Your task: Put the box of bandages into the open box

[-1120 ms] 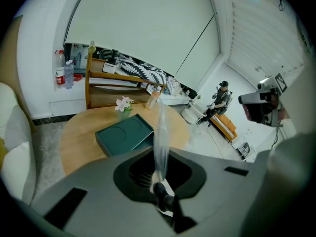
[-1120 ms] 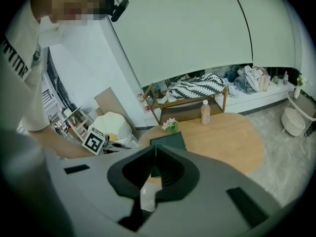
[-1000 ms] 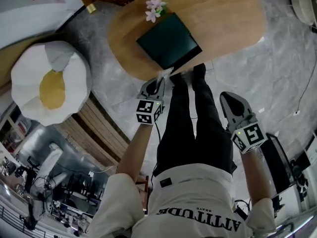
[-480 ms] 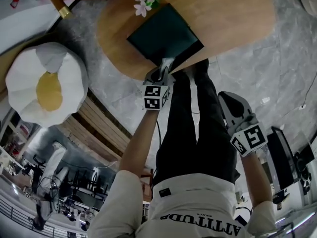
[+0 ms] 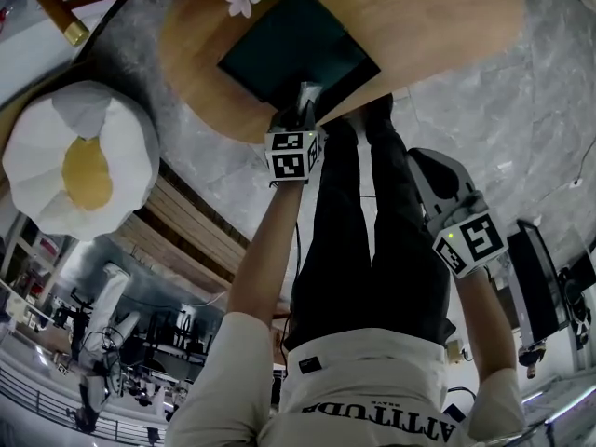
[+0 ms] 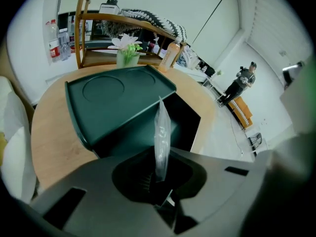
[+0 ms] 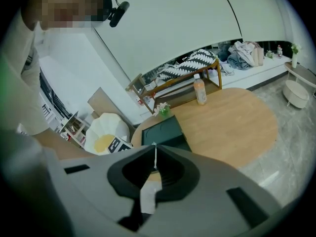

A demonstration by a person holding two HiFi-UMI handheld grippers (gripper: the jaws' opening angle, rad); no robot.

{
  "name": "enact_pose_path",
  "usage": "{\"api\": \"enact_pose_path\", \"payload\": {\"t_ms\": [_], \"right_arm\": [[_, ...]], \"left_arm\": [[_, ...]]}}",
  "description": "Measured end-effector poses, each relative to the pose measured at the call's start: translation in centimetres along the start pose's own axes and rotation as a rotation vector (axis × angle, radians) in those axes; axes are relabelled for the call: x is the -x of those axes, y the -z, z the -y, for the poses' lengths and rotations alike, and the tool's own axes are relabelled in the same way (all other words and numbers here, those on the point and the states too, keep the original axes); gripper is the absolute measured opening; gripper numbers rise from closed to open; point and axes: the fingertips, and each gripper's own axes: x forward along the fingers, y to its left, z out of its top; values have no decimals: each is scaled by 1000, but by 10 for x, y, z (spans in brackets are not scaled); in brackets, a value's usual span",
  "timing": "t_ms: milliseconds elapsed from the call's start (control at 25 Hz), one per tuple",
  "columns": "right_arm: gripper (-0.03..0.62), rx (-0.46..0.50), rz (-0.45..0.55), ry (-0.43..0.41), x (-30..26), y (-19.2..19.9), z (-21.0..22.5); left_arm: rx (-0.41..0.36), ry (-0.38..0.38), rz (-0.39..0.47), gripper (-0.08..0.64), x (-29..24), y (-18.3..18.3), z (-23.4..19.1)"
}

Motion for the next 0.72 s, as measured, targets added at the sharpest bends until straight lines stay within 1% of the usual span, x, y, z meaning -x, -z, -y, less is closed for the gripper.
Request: {"api": "enact_pose_path", "payload": {"t_ms": [80,120,160,240,360,480,560,720], "right_arm": [[23,-4,-7,-6,-4,4,0],[23,-6,-9,-9,-5,6,0],[23,-8,-11,-12,-6,7,0],[23,-11,-12,-16,-7,9,0],[23,-14,-13,-18,-9,11,2],[22,-20,-13,-16,-8,14,5],[23,-24,-12,-14,-8,16,7],[23,-33,-17,-13,-10,24,9]], "left_arm": [[-21,-37,-13,37,0,3,-4],[-28,-54,-18,62,0,4,-6],[-34,-70,-22,119,1,6,-8],[-40,-101,-30,163,4,10,-13],[-45,-152,-33,195,11,16,-23],[-61,-190,-33,196,17,19,-26],[-59,-189,-51,196,17,22,-23],[-28,-138,-97,196,3,26,-9]]}}
